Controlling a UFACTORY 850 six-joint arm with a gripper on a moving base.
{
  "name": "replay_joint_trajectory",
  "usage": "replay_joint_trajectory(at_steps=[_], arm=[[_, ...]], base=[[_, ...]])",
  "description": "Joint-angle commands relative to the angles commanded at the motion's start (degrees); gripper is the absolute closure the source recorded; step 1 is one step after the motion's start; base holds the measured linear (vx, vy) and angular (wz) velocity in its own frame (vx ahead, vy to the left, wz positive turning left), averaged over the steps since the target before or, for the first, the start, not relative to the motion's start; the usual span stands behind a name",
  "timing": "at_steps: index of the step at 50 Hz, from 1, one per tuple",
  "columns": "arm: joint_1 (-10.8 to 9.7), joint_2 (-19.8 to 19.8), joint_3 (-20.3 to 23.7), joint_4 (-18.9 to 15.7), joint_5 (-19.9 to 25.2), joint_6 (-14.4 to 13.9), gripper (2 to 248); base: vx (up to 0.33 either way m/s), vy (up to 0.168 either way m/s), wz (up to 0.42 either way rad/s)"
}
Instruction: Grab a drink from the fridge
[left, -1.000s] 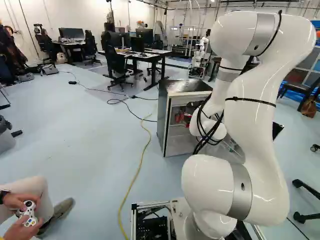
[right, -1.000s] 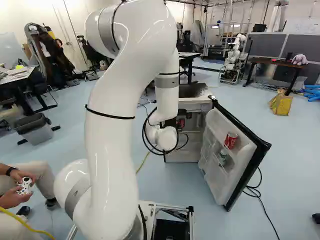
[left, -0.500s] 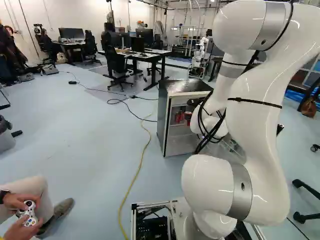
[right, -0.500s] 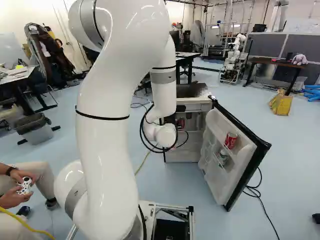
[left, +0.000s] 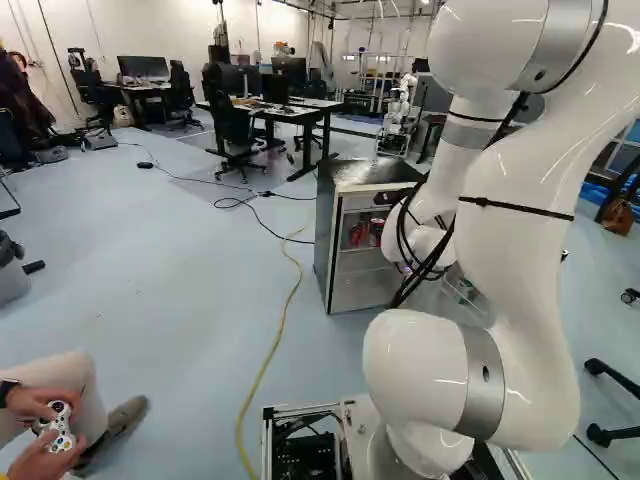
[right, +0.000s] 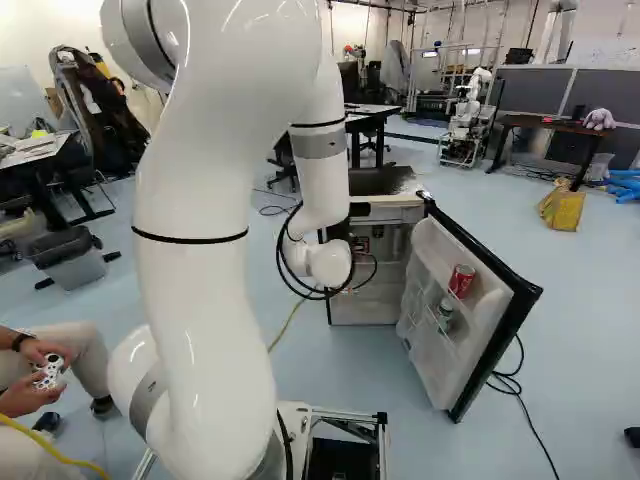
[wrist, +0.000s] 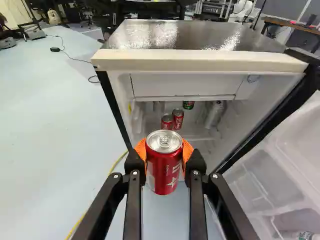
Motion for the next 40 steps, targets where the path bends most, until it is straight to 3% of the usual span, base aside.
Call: replay_joint_trajectory(at_steps=[40], arm=[[0.9,5.2,-0.8,0.0,-6.0,0.0,161]], base=[[0.000,0.000,0.000]])
